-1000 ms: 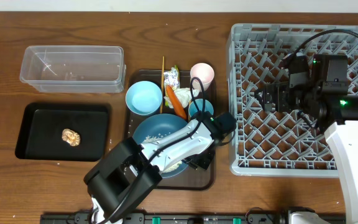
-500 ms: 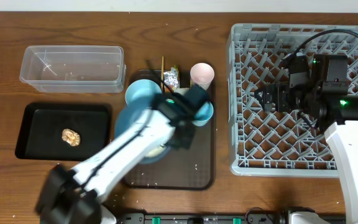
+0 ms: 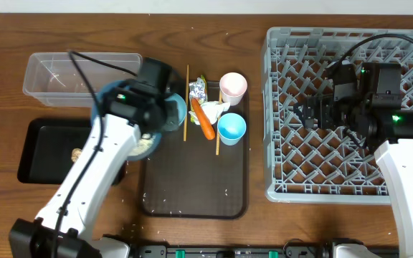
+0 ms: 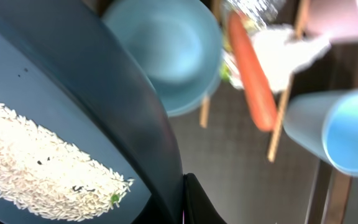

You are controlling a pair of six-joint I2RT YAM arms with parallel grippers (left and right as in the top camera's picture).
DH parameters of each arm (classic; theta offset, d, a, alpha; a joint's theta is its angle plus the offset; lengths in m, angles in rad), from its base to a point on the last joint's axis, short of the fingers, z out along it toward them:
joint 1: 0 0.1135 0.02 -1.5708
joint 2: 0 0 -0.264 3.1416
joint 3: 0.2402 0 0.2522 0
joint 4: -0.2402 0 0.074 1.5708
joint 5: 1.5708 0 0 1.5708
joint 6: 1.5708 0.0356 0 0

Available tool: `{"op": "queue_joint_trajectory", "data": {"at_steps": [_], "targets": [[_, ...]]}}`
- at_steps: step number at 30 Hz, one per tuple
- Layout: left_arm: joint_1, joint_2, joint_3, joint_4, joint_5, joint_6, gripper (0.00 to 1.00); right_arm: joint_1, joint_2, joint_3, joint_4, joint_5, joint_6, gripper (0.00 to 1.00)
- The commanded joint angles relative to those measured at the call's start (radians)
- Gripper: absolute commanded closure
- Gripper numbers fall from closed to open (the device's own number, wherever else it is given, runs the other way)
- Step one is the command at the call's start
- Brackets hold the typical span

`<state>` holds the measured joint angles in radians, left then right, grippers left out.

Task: Sort waste into correct bins and load items into the dishwasher rack
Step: 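Lift the rice bowl with the left gripper over the black tray, then tip the rice bowl with the left gripper, pouring rice onto the tray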

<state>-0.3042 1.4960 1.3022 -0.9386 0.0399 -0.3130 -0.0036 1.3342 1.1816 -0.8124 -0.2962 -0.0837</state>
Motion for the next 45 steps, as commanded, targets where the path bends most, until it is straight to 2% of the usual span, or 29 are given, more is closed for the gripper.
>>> {"op": "queue_joint_trajectory", "data": {"at_steps": [1,8,18,30,35,45], "targets": [[0.093,-0.013,0.021,0.03,0.045,0.06,0.94,-0.008,0.002,0.017,0.004,-0.007,0.008,0.03],[0.33,-0.013,0.02,0.109,0.294,0.152,0.94,-0.008,0.002,0.017,0.008,-0.007,0.007,0.03],[0.608,-0.013,0.019,0.105,0.653,0.337,0.94,-0.008,0.002,0.017,0.008,-0.007,0.007,0.04],[0.857,-0.013,0.018,-0.054,0.996,0.573,0.94,-0.008,0.002,0.017,0.012,-0.007,0.007,0.04],[0.966,-0.013,0.016,-0.125,1.082,0.677,0.94,-0.008,0.002,0.017,0.012,-0.008,0.008,0.04],[1.066,-0.013,-0.031,-0.127,1.162,0.765,0.94,-0.008,0.002,0.017,0.012,-0.008,0.008,0.04]]}}
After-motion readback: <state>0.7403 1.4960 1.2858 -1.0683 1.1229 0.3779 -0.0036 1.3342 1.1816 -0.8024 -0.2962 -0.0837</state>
